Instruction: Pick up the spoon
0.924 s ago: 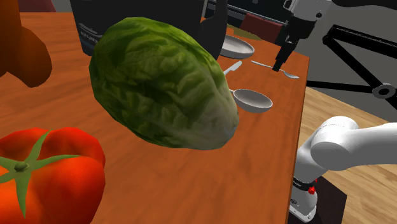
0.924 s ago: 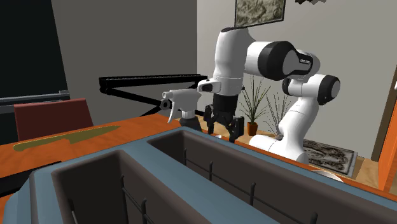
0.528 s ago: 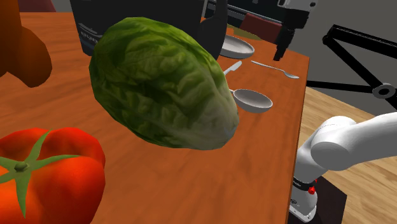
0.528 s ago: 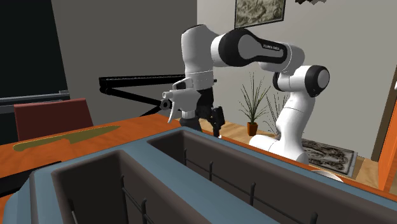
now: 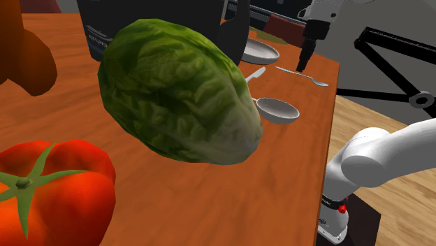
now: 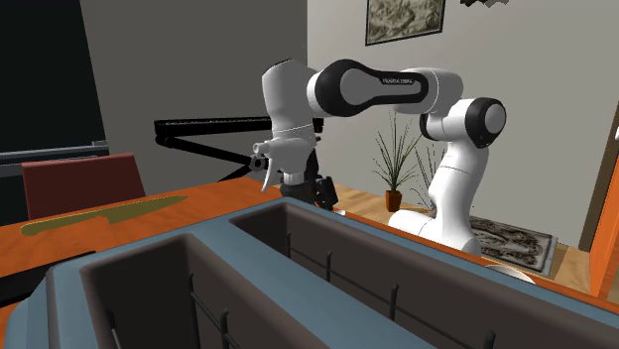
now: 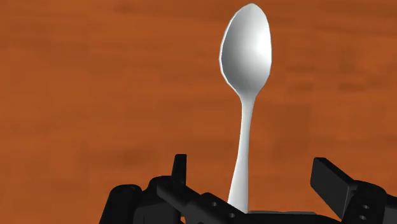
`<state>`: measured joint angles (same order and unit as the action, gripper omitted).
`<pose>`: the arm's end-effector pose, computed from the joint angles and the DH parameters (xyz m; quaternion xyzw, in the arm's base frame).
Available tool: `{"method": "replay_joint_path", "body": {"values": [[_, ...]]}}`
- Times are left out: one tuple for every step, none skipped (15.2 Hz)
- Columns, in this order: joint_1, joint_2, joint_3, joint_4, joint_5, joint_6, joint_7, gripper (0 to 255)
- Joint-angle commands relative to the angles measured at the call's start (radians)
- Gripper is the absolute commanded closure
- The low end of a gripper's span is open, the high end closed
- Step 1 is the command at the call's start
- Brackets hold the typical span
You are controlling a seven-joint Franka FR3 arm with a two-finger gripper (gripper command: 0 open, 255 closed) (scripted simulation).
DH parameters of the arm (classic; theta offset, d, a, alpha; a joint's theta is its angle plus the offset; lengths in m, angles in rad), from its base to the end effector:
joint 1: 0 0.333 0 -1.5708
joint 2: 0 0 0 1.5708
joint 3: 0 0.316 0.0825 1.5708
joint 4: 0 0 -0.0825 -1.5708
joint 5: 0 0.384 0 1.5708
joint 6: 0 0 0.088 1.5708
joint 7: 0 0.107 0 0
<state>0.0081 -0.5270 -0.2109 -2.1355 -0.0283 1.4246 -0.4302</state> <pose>0.3578 -0.0942 0.5890 -0.9859 -0.1310 0.0807 0.0654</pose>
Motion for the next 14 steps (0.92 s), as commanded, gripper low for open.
{"method": "replay_joint_path", "body": {"values": [[-0.001,-0.003,-0.001,-0.027,-0.001,0.024,0.000,0],[-0.001,-0.003,-0.001,-0.027,-0.001,0.024,0.000,0],[0.000,-0.002,0.000,-0.027,0.000,0.024,0.000,255],[0.000,-0.003,0.000,-0.027,0.000,0.025,0.001,255],[0.000,-0.003,0.000,-0.027,0.000,0.025,0.001,255],[0.000,-0.001,0.000,-0.025,0.000,0.024,0.000,255],[0.000,-0.002,0.000,-0.025,0.000,0.023,0.001,255],[0.000,-0.002,0.000,-0.025,0.000,0.024,0.001,255],[0.000,-0.002,0.000,-0.026,0.000,0.024,0.000,255],[0.000,-0.002,0.000,-0.026,0.000,0.024,0.001,255],[0.000,-0.003,0.000,-0.026,0.000,0.024,0.000,255],[-0.001,-0.003,-0.001,-0.027,-0.001,0.024,0.000,255],[0.000,-0.001,0.000,-0.011,0.000,0.011,0.000,255],[0.001,0.002,0.000,0.004,0.001,-0.002,0.000,255]]}}
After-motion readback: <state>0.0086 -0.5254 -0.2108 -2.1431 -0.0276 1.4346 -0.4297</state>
